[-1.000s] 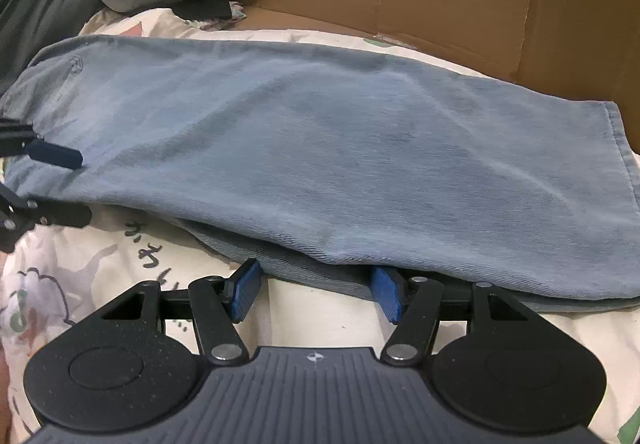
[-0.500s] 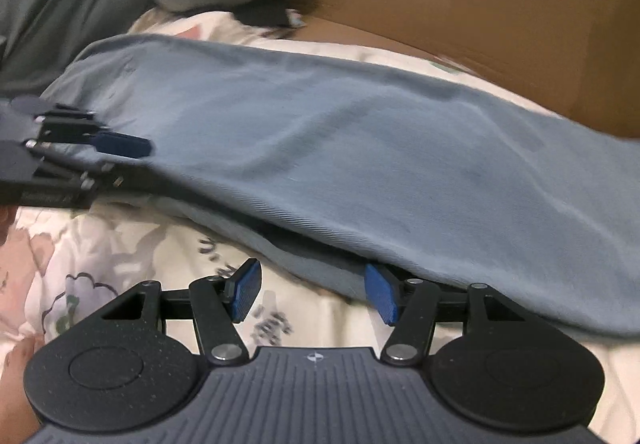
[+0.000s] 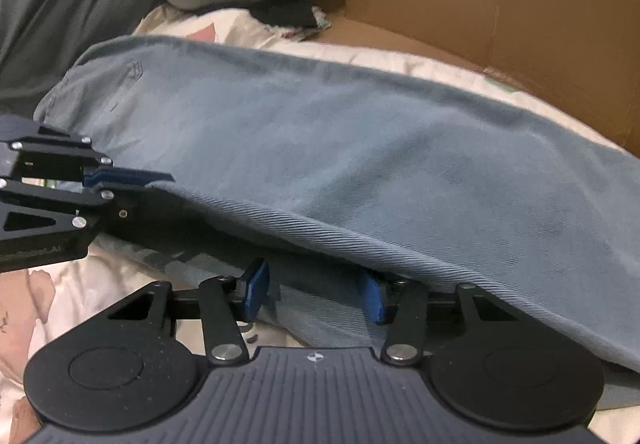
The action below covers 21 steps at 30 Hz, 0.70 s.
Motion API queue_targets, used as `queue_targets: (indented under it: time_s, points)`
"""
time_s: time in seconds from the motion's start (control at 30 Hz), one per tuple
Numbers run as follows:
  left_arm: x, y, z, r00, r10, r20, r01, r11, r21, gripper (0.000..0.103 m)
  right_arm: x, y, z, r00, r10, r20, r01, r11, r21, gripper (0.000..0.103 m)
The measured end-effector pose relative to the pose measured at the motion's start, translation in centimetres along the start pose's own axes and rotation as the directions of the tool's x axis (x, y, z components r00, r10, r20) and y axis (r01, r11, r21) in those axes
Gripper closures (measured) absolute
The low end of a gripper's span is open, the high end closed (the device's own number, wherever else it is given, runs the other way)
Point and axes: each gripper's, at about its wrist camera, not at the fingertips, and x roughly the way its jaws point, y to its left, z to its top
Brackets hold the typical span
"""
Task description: Fold clothes
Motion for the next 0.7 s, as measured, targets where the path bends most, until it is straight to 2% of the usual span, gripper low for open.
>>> queue_targets:
  time_s: [0.27,0.4,0.6,0.7]
  points:
    - [0.1,0.1,0.0,1.0,-0.012,-0.013,0.012,1.0,-0.004,0.093,0.3,2.2,-1.9,0.999,0.005,-0.033,-0.008,0.996,-0.086,0.053]
    - [0.3,0.0,-0.1,0.999,-0.02,-0.028,0.02,1.0,0.002,0.093,0.0,2.2,-2.0,0.999,0.0,-0.044,-0.004,0.997,-0.082,0.053]
    - [1.3,-0.5,-1.3,0.994,-0.055,-0.094,0.057,0.998,0.012,0.093,-0.9,1.7,-2.1,0.997,0.023,-0.067,-0.026,0.999,-0.039,0.053]
    - [1.7,-0.8,-2.0,0.992,-0.053,-0.118,0.056,0.998,0.022,0.089,-1.8,1.1,-2.7,0.996,0.035,-0.076,-0.036,0.999,-0.012,0.052]
